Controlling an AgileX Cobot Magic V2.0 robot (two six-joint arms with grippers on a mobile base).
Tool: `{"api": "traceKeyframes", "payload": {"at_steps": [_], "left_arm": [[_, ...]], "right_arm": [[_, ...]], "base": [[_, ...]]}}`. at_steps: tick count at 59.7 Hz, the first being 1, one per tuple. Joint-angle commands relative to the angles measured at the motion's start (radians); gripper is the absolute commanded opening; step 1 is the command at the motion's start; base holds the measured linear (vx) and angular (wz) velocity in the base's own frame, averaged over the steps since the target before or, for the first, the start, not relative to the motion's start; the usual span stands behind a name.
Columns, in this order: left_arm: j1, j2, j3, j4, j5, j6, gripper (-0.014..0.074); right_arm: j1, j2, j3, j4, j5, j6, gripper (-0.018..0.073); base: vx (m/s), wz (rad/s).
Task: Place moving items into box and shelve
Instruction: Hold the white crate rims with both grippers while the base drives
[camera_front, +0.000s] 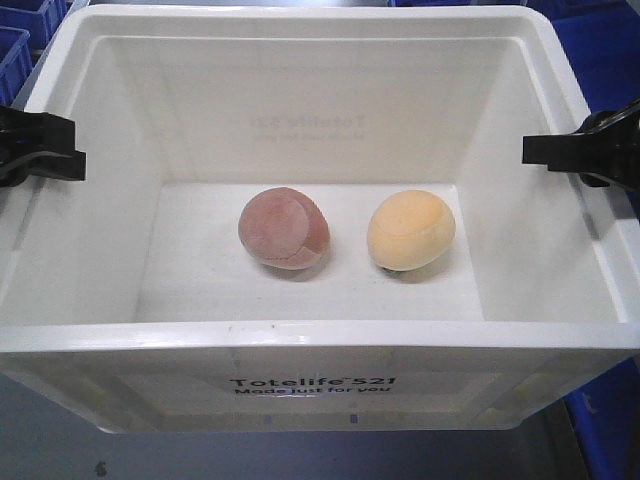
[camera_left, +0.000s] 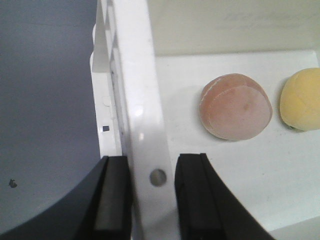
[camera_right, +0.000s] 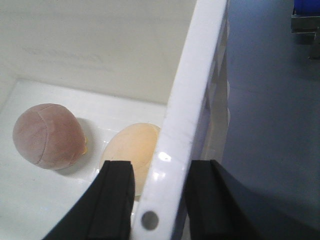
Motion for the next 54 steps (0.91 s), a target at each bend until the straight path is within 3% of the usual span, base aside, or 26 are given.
{"api": "traceKeyframes", "payload": {"at_steps": [1, 54], "left_arm": [[-0.003, -0.029, -0.048, -0.002, -0.130, 0.011, -0.0003], [-0.003, -0.029, -0.048, -0.002, -0.130, 0.011, -0.0003]], "right_arm": [[-0.001, -0.029, -0.043, 0.044, -0.112, -0.028, -0.0006], [-0.001, -0.029, -0.043, 0.044, -0.112, -0.028, -0.0006]], "base": [[0.40, 0.08], [0.34, 0.19]]}}
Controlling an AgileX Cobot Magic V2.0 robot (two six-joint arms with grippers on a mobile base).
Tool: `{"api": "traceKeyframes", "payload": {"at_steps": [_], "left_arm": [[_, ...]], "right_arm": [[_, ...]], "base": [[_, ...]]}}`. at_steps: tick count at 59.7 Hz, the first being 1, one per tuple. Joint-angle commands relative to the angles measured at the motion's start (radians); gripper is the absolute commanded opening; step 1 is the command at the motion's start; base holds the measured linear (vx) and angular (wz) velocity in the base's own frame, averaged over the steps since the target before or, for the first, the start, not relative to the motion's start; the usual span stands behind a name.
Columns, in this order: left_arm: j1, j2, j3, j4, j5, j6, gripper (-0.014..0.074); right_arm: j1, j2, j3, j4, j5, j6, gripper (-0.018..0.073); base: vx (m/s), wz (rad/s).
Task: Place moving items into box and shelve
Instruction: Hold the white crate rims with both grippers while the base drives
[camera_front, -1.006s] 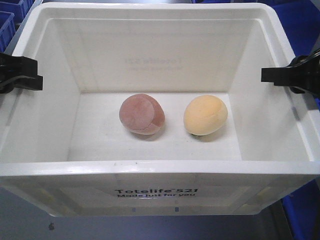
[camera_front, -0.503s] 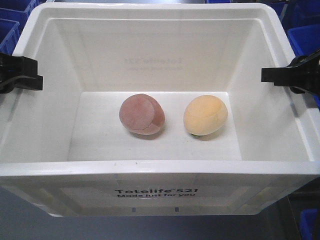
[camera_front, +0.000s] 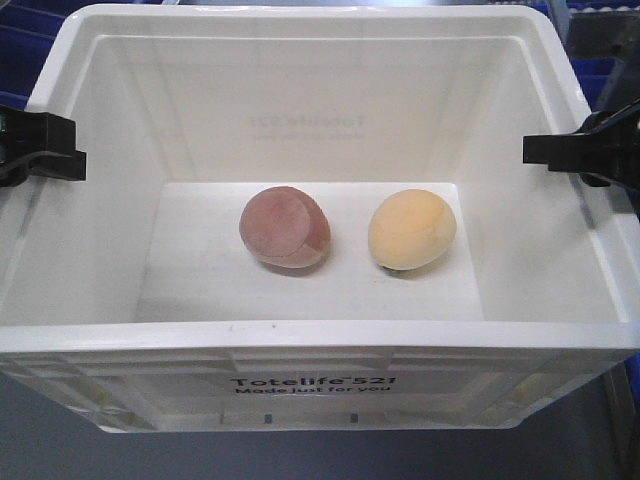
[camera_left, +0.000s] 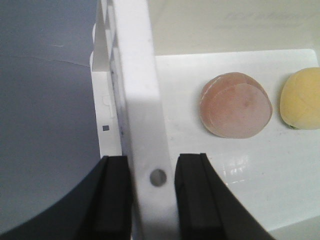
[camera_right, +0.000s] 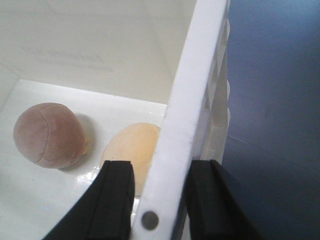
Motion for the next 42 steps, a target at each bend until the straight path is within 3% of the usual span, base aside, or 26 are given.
{"api": "traceKeyframes", "payload": {"at_steps": [1, 42], "left_arm": [[-0.003, -0.029, -0.048, -0.001, -0.130, 0.011, -0.0003], [-0.003, -0.029, -0.048, -0.001, -0.130, 0.011, -0.0003]], "right_arm": [[-0.001, -0.029, -0.043, 0.045, -0.112, -0.028, -0.0006], [-0.001, -0.029, -0.043, 0.045, -0.116, -0.028, -0.0006]], "base": [[0.24, 0.43], [0.18, 0.58]]}}
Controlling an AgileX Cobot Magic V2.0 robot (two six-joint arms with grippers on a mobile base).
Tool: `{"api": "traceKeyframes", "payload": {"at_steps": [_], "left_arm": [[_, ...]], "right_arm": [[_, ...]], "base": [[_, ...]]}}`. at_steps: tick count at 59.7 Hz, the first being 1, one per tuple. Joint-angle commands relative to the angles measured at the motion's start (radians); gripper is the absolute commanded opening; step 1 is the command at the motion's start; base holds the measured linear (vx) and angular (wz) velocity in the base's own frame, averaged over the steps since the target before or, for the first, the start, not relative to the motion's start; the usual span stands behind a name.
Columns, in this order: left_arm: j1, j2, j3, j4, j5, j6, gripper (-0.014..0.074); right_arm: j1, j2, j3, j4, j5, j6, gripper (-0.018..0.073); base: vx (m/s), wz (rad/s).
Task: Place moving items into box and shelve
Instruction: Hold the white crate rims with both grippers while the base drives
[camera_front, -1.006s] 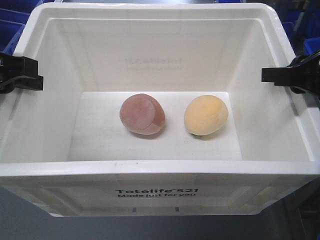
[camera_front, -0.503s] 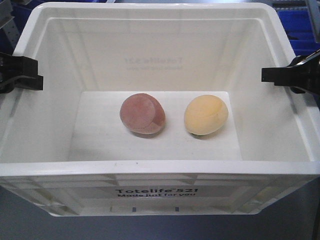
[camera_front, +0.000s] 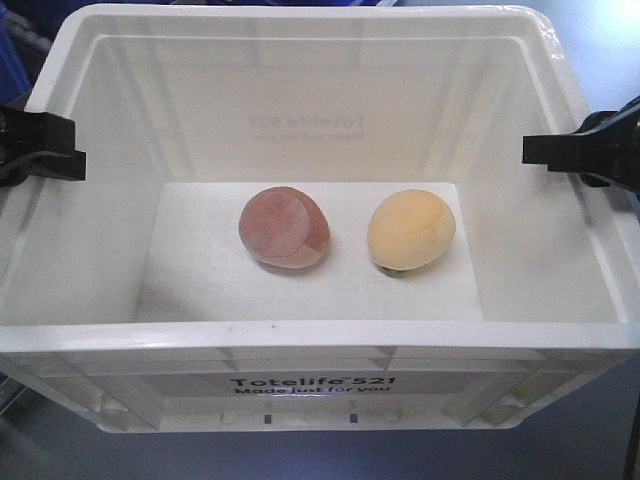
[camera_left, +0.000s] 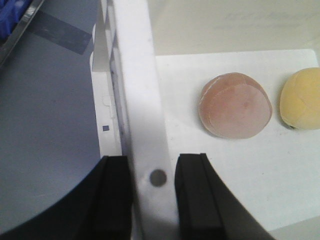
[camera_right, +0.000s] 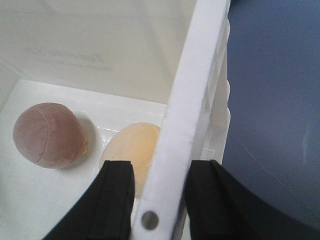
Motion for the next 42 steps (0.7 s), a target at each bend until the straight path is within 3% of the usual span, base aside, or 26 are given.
{"api": "traceKeyframes", "payload": {"at_steps": [1, 42], "left_arm": [[-0.003, -0.029, -0.048, -0.001, -0.130, 0.011, -0.0003], [-0.003, -0.029, -0.048, -0.001, -0.130, 0.011, -0.0003]], "right_arm": [[-0.001, -0.029, -0.043, 0.045, -0.115, -0.028, -0.0006], [-0.001, -0.029, -0.043, 0.045, -0.115, -0.028, -0.0006]], "base": [[0.16, 0.61], [0.13, 0.51]]}}
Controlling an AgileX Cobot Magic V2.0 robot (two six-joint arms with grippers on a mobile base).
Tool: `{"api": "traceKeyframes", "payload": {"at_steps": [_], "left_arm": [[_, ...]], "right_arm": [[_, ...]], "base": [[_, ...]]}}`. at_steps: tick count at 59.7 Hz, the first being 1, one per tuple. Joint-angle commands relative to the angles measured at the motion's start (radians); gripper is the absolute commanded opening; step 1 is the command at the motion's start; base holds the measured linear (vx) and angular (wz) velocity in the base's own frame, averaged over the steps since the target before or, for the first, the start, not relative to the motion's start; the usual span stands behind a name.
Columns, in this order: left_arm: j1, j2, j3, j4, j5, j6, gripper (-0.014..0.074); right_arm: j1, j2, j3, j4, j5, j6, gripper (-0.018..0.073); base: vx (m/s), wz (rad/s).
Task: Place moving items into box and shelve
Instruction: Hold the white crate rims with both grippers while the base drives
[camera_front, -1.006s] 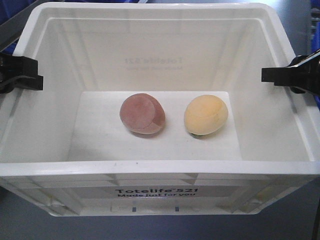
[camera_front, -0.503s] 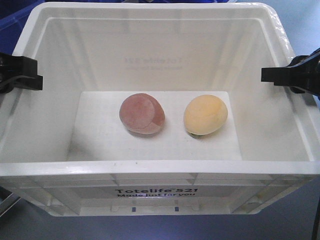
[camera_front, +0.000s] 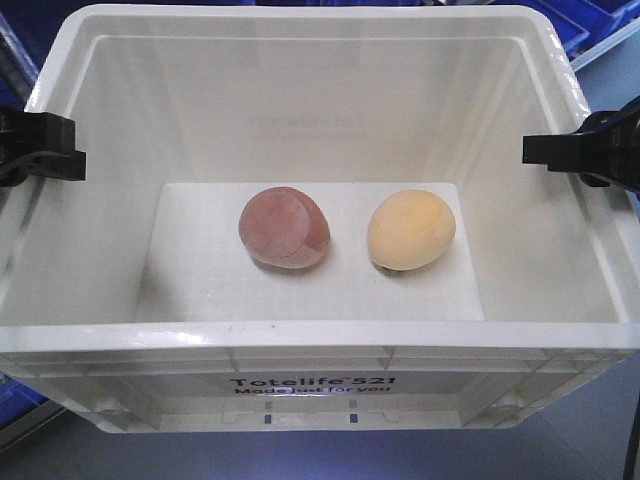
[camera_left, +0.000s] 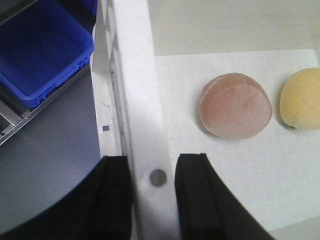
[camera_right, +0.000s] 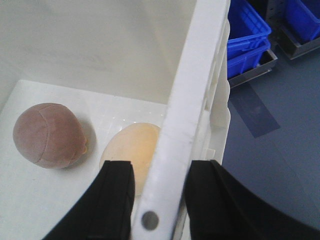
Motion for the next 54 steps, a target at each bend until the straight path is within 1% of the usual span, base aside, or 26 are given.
{"api": "traceKeyframes", "payload": {"at_steps": [1, 54], "left_arm": [[-0.003, -0.029, -0.048, -0.001, -0.130, 0.011, -0.0003], [-0.003, -0.029, -0.048, -0.001, -0.130, 0.011, -0.0003]], "right_arm": [[-0.001, -0.029, -0.043, 0.045, -0.115, -0.028, -0.0006], [-0.001, -0.029, -0.043, 0.045, -0.112, -0.028, -0.0006]], "base": [[0.11, 0.45], [0.09, 0.45]]}}
